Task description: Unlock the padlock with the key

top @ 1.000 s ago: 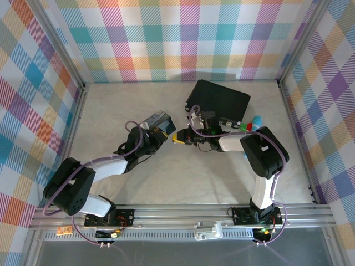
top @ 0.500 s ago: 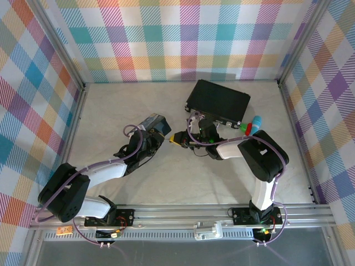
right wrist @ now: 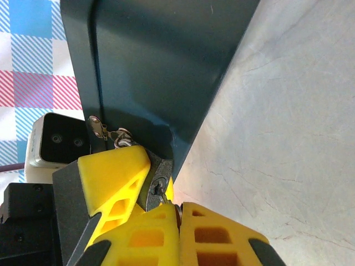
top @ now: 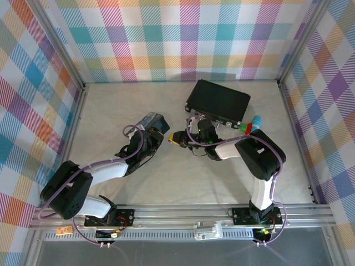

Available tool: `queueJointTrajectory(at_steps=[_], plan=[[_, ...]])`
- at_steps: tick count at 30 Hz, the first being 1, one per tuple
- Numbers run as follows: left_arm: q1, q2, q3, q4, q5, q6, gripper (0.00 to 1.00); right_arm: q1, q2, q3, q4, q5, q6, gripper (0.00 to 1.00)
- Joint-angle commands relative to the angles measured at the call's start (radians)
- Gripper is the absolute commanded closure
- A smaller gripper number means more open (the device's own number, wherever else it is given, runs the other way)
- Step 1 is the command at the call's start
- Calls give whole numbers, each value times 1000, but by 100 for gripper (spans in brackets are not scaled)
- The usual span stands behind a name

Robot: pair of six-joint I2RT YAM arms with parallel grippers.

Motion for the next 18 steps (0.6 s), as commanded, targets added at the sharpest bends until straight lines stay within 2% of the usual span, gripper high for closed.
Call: queueJointTrajectory(at_steps=[1, 4, 7, 9, 12, 18], plan=[[-26, 19, -8, 145, 101, 16, 100, 31, 13, 73, 89, -87, -22, 100], [-26, 19, -19, 166, 141, 34, 100, 32, 7, 113, 31, -118, -57, 100], [-26, 24, -52, 254, 168, 34, 100, 33, 25, 144, 59, -145, -47, 100], [-26, 30, -58, 295, 197, 44, 100, 33, 34, 171, 17, -156, -75, 100], [-26, 32, -39, 271, 235, 65, 100, 34, 46, 195, 13, -165, -70, 100], [-25, 41, -51, 272, 176, 52, 100, 70, 47, 173, 73, -151, 1, 100]])
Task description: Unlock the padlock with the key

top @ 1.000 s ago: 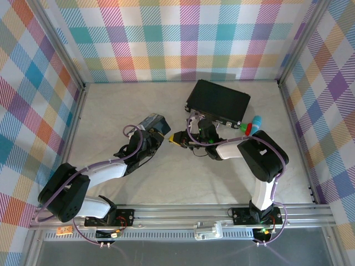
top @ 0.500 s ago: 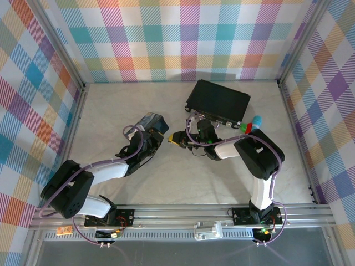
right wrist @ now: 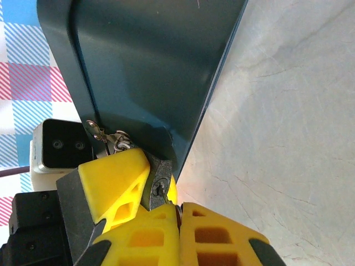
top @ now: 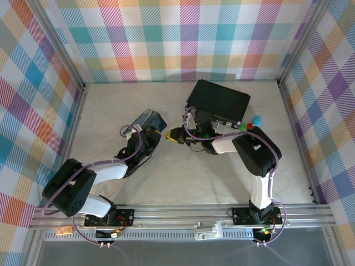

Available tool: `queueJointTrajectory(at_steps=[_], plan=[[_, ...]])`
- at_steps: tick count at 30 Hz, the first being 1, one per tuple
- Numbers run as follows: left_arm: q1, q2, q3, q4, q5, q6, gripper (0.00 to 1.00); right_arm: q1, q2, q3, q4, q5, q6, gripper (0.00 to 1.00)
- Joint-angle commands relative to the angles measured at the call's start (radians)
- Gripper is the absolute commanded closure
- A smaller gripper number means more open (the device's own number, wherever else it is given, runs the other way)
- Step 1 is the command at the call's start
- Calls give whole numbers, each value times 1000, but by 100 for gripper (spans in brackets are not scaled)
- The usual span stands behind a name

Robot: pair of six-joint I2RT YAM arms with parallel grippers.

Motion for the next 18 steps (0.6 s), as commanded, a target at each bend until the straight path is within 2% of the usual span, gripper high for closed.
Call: queueJointTrajectory(at_steps=[1, 8, 13, 18], plan=[[-51, 16, 2, 118, 186, 12, 100, 85, -16, 35, 163, -69, 18, 100], [-2, 5, 3, 114, 188, -7, 100, 55, -59, -55, 91, -26, -84, 100], [40, -67, -7, -8, 132, 46, 100, -10, -95, -153, 148, 7, -27, 100], [55, -100, -8, -58, 81, 68, 100, -29, -137, -209, 168, 46, 15, 100]])
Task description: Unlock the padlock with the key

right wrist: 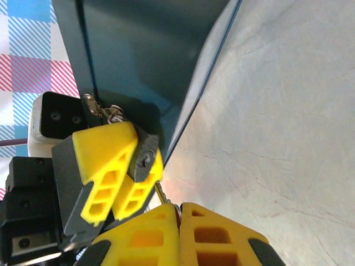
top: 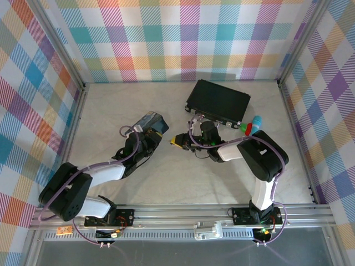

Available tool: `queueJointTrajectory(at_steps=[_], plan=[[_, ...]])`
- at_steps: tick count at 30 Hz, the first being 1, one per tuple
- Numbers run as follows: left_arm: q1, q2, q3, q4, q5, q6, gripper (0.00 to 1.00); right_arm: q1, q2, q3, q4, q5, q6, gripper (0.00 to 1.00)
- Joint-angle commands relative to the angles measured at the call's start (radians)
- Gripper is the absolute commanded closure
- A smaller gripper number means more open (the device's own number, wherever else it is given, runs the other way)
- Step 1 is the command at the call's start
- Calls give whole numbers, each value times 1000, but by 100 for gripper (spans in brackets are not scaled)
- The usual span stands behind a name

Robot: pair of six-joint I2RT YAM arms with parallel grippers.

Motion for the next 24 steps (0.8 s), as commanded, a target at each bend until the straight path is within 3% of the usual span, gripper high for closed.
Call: queueJointTrajectory(at_steps=[1, 6, 16, 24], plan=[[16, -35, 7, 4, -18, 42, 100, -10, -48, -25, 67, 13, 28, 100], [33, -17, 8, 55, 50, 35, 100, -10, -77, -58, 86, 54, 14, 100], [118, 48, 22, 262, 385, 21, 100, -5, -59, -59, 144, 83, -25, 100], [144, 98, -11, 366, 427, -39, 100, 29, -60, -52, 161, 161, -39, 100]])
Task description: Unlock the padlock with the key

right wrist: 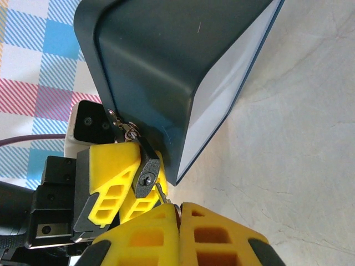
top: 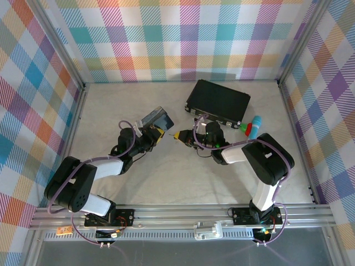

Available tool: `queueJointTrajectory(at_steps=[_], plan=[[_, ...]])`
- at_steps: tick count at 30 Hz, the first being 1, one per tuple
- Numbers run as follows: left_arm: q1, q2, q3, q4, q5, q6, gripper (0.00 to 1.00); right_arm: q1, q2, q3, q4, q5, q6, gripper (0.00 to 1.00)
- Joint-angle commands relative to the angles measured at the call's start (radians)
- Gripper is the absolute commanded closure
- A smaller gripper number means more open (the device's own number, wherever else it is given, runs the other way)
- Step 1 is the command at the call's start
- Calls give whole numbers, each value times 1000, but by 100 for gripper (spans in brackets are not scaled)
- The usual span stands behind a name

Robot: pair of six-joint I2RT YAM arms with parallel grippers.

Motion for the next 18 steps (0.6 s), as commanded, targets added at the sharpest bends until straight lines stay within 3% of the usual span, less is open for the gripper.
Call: queueJointTrajectory(at_steps=[1, 7, 18], plan=[[9, 5, -12, 153, 38, -27, 100, 33, 0, 6, 51, 57, -38, 100], [7, 2, -14, 158, 21, -40, 100, 67, -3, 0, 54, 130, -48, 100], [-2, -12, -24, 141, 2, -39, 100, 74, 21, 1, 111, 149, -31, 100]])
